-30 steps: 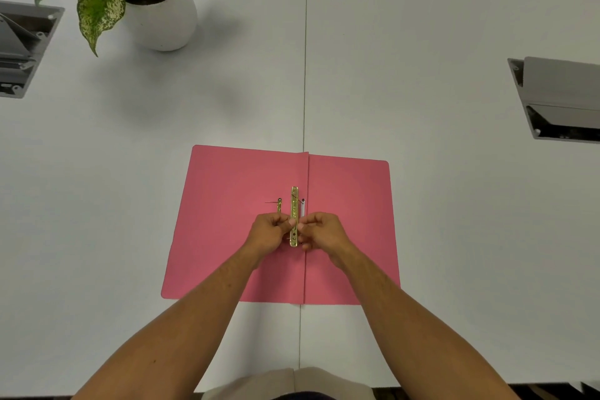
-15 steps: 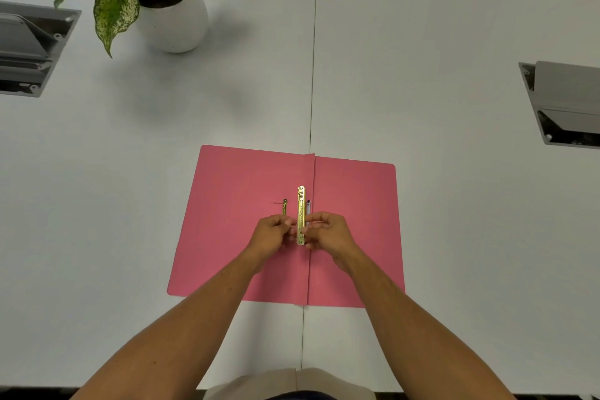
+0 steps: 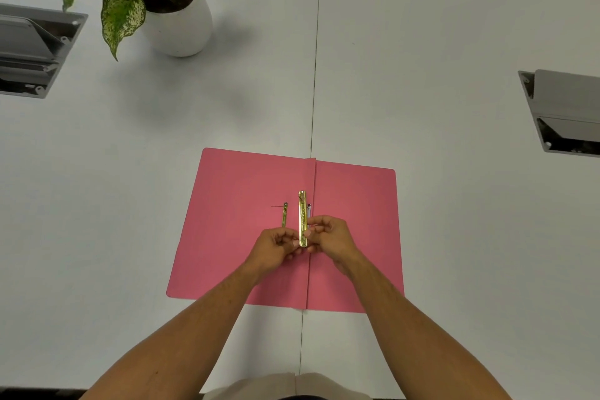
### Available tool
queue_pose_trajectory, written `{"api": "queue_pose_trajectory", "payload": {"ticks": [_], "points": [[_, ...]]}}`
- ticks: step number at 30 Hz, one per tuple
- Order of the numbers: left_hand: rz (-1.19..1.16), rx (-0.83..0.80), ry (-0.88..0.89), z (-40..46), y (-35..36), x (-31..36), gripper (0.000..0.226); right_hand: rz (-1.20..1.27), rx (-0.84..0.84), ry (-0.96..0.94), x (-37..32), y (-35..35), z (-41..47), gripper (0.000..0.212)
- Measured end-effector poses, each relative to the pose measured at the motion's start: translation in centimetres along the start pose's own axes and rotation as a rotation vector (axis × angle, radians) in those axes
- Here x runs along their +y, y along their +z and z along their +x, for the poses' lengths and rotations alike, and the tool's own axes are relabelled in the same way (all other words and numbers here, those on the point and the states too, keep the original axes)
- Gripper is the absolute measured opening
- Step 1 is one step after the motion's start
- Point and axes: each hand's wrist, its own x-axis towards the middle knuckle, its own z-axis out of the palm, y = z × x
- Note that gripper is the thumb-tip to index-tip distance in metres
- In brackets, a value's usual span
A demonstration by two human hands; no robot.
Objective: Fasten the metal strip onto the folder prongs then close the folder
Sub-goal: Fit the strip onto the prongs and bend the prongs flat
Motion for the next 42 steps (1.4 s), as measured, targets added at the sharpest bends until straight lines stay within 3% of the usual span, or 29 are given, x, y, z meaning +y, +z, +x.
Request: {"api": "queue_pose_trajectory", "payload": {"ticks": [7,18,42], "points": [[0.175,0.058,0.054,0.8,-0.2,-0.3,0.014,0.029,-0.012,0.013,0.0,0.0,0.1,0.026],[0.560,-0.015,0.198,2.0,-0.4,0.8,0.020,0.029,-0.009,0.015,-0.1,-0.2,0.1,0.022],[0.497,0.001,0.203,2.1,0.4,-0.1,0.015,-0.067,0.041,0.021,0.9,-0.6,0.8,0.021]]}}
